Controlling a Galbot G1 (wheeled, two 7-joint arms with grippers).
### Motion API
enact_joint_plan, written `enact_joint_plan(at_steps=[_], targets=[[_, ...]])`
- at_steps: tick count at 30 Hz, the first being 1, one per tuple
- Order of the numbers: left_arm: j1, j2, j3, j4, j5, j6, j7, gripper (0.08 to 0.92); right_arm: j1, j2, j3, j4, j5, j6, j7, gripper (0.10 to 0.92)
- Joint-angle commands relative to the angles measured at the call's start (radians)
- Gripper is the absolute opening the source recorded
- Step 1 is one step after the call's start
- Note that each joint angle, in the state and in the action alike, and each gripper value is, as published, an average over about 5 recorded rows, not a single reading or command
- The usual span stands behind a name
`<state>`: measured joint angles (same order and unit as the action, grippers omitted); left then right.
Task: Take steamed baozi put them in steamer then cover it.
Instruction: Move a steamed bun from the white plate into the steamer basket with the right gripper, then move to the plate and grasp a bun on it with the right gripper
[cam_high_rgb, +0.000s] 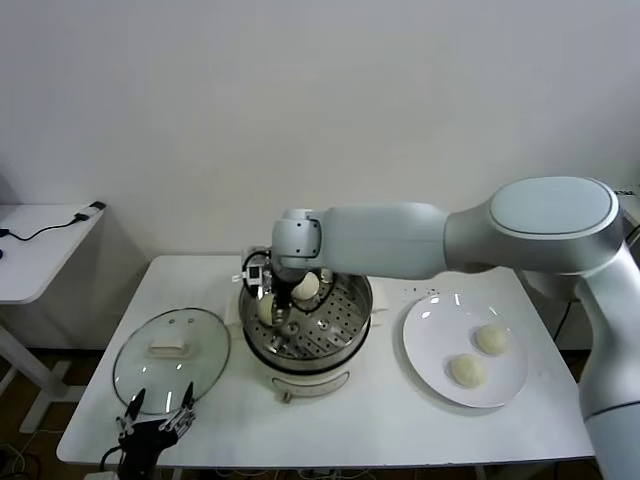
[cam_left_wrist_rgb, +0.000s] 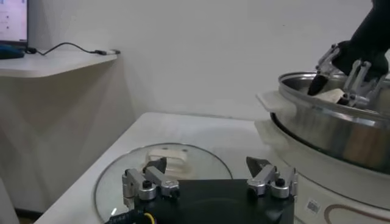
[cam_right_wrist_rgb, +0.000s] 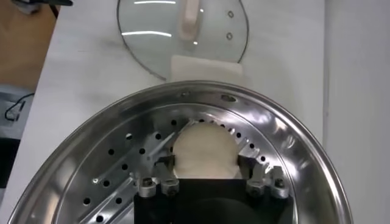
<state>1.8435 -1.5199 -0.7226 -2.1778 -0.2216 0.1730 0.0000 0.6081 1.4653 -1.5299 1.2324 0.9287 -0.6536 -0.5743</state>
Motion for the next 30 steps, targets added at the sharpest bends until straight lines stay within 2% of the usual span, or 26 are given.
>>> enact_joint_plan(at_steps=[1,7,12,16,22,30], targets=[[0.000,0.001,0.000,0.001,0.000,0.000,0.000,0.823,0.042,-0.020,0.000,0.013,-0.009,0.013,-0.019,0.814],[0.000,0.002,0.001,-0.007,0.001,0.004,0.002,0.823,0.263,-0.192,-0.072,0.107,-0.012,0.176,-0.204,0.822],[-0.002,0.001,0.000,-0.017,0.003,0.010,0.003,0.823,0.439,-0.482,-0.211,0.272,-0.062,0.314,-0.378,0.823],[-0.005,0.002,-0.004,-0.021,0.002,0.016,0.004,0.823,0.511,-0.679,-0.358,0.371,-0.190,0.374,-0.424,0.823],[-0.011,0.000,-0.004,-0.027,0.003,0.024,0.005,0.823,0.377,-0.866,-0.423,0.367,-0.407,0.421,-0.416,0.823],[-0.003,-0.008,0.000,-0.036,0.015,0.025,0.008,0.823,0.034,-0.940,-0.216,0.290,-0.561,0.406,-0.402,0.823]])
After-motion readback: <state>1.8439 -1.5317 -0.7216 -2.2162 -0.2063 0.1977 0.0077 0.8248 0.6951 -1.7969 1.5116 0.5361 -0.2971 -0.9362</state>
